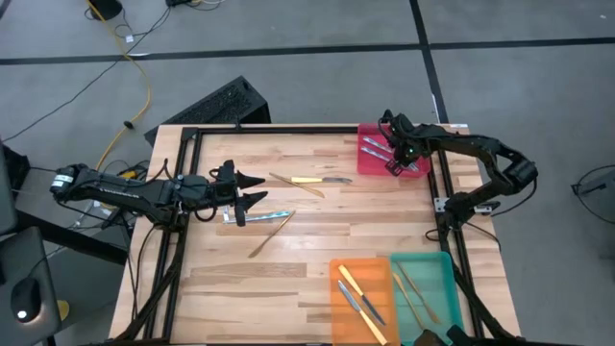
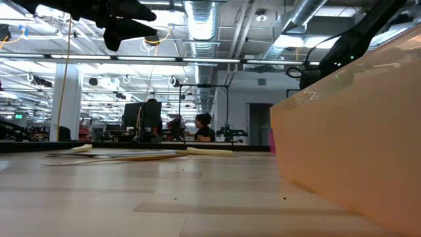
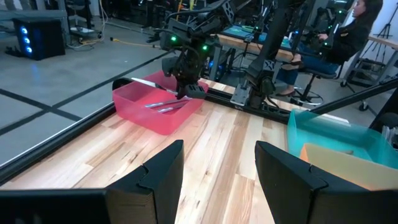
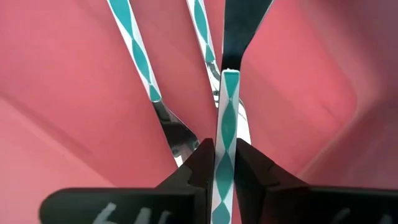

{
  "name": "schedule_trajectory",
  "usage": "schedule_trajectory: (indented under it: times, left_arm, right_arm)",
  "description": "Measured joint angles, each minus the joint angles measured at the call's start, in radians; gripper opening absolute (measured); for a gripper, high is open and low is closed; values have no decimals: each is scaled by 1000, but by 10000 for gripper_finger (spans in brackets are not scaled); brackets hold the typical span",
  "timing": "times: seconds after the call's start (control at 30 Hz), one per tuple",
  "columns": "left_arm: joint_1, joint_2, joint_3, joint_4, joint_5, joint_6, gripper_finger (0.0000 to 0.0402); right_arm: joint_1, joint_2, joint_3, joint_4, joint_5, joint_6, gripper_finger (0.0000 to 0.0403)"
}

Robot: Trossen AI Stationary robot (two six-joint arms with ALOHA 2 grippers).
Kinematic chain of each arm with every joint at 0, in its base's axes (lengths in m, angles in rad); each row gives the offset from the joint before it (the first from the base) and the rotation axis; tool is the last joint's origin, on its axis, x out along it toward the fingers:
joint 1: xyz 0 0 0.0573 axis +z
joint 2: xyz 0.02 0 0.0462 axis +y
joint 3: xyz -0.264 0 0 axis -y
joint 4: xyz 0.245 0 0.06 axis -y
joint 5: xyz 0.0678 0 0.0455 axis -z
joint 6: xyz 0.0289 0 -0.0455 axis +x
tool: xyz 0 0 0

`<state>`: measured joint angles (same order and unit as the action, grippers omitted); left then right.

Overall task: Sort silverware by color (type)
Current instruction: Put the blue patterned knife into the red bin, then put the gold knife into the orange bin

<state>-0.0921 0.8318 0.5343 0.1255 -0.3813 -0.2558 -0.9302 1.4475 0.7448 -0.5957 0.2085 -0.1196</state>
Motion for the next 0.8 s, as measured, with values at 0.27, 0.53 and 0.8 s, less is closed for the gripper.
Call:
schedule_trajectory:
  times: [0.27, 0.53, 0.8]
  left_arm:
    - [0, 0, 0, 0, 0, 0, 180]
    - [0, 0, 0, -2, 0, 0, 180]
    - [1, 1, 0, -11, 3, 18, 180]
  right_arm:
    - [0, 0, 0, 2, 2, 7, 117]
    - [0, 0, 0, 2, 1, 17, 138]
    - [2, -25, 2, -13, -19, 10, 137]
